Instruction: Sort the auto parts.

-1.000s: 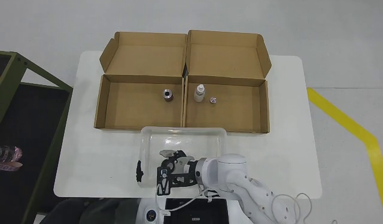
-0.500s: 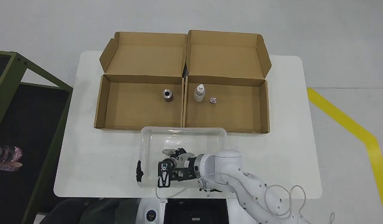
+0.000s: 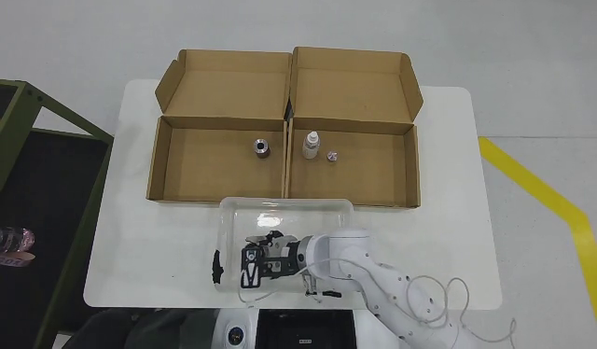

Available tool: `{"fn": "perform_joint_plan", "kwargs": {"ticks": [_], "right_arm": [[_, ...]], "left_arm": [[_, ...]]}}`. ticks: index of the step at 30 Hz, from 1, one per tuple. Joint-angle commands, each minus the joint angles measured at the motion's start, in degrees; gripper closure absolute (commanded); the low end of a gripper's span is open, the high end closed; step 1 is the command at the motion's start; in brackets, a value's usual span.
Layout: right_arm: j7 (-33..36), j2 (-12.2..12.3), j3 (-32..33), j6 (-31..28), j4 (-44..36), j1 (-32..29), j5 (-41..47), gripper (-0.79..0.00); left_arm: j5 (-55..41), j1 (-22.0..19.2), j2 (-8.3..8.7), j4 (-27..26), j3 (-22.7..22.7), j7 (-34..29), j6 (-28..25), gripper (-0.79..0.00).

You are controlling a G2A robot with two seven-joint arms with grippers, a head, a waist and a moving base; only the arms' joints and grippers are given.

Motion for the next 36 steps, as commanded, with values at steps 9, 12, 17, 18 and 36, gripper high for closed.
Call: {"fn": "perform_joint_plan", "kwargs": {"ticks": [9,12,17,18,36], "right_arm": [[-0.4,-0.1,1.0,0.0,-2.3,1.8,4.2,0.0],[-0.9,0.2,2.2,-0.3,-3.6,1.6,6.0,0.0],[-0.8,0.6,3.7,-0.4,-5.6,1.4,7.7,0.0],[-0.9,0.6,3.8,-0.2,-5.8,1.5,8.1,0.0],[-2.4,0.2,6.0,3.9,-5.3,5.7,18.0,0.0]], "left_arm": [[0.0,0.0,0.0,0.0,0.0,0.0,0.0,-0.785],[0.0,0.0,0.0,0.0,0.0,0.0,0.0,-0.785],[0.0,0.0,0.0,0.0,0.0,0.0,0.0,-0.785],[0.0,0.0,0.0,0.0,0.0,0.0,0.0,-0.785],[0.0,0.0,0.0,0.0,0.0,0.0,0.0,-0.785]]}}
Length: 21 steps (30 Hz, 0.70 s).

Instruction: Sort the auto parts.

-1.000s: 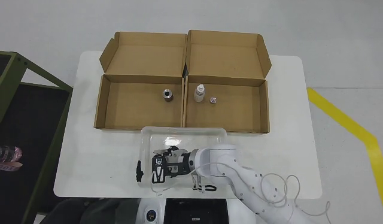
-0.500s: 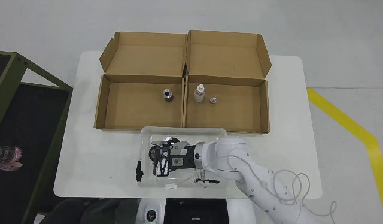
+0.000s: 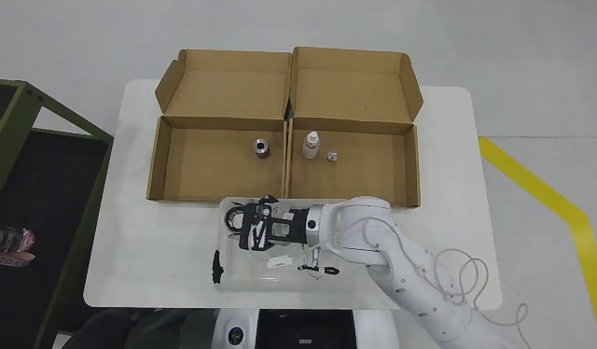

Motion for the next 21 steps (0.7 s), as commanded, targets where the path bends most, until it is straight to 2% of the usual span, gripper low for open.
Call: {"fn": "perform_joint_plan", "kwargs": {"ticks": [1,21], "right_arm": [[-0.1,0.0,0.3,0.3,0.3,0.4,0.9,0.0],[-0.6,-1.3,0.2,3.9,10.1,8.9,6.3,0.0]], "left_arm": [[0.0,0.0,0.0,0.0,0.0,0.0,0.0,-0.785],[0.0,0.0,0.0,0.0,0.0,0.0,0.0,-0.785]]}}
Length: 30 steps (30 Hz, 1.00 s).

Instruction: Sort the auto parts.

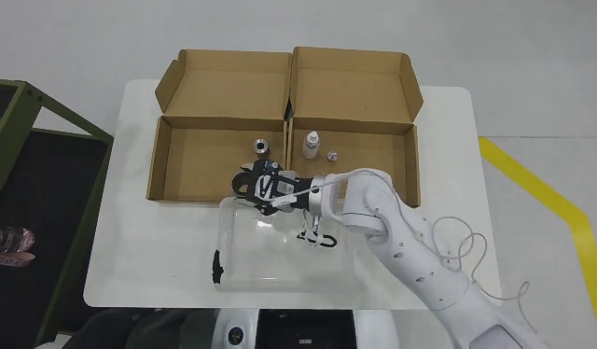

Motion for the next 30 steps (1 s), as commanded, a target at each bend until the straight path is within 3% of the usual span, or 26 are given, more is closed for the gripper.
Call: {"fn": "perform_joint_plan", "kwargs": {"ticks": [1,30], "right_arm": [[0.2,-0.2,-0.2,0.3,0.7,1.0,0.2,0.0],[0.4,-2.6,-4.5,4.6,12.6,9.0,-4.2,0.0]], "left_arm": [[0.0,0.0,0.0,0.0,0.0,0.0,0.0,-0.785],[0.0,0.0,0.0,0.0,0.0,0.0,0.0,-0.785]]}}
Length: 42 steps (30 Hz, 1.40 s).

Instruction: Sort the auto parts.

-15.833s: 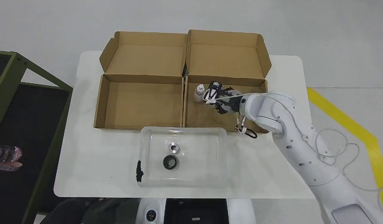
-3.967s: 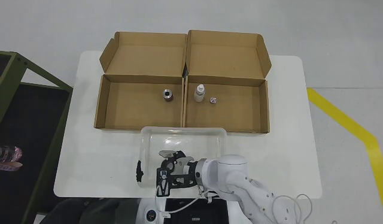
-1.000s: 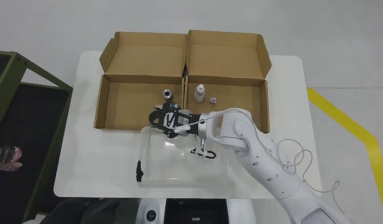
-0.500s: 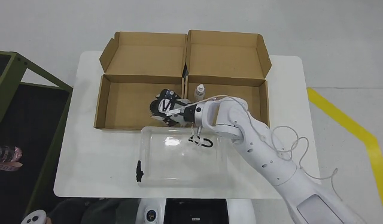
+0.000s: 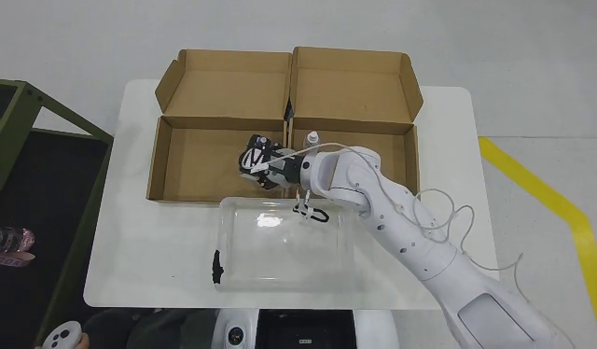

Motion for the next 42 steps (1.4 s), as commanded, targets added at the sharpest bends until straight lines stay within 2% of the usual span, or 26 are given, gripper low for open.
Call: {"fn": "perform_joint_plan", "kwargs": {"ticks": [1,16,19,23,26,32,39,42], "right_arm": [[0.2,-0.1,-0.2,0.2,0.6,0.2,-0.7,0.0],[-0.1,-1.1,-2.8,1.0,4.8,0.8,-5.2,0.0],[-0.1,-1.3,-3.1,1.1,5.5,1.0,-5.9,-0.04],[-0.1,-1.5,-3.4,1.1,6.3,1.2,-6.7,-0.135],[0.0,-1.7,-3.6,1.1,6.6,1.3,-7.1,-0.151],[1.2,-1.9,-3.9,0.4,6.6,1.7,-8.6,-0.32],[1.7,-2.1,-3.8,0.4,6.4,1.8,-9.7,-0.372],[1.9,-2.1,-3.7,0.5,6.1,1.6,-10.0,-0.437]], "left_arm": [[0.0,0.0,0.0,0.0,0.0,0.0,0.0,-0.785],[0.0,0.0,0.0,0.0,0.0,0.0,0.0,-0.785],[0.0,0.0,0.0,0.0,0.0,0.0,0.0,-0.785],[0.0,0.0,0.0,0.0,0.0,0.0,0.0,-0.785],[0.0,0.0,0.0,0.0,0.0,0.0,0.0,-0.785],[0.0,0.0,0.0,0.0,0.0,0.0,0.0,-0.785],[0.0,0.0,0.0,0.0,0.0,0.0,0.0,-0.785],[0.0,0.0,0.0,0.0,0.0,0.0,0.0,-0.785]]}}
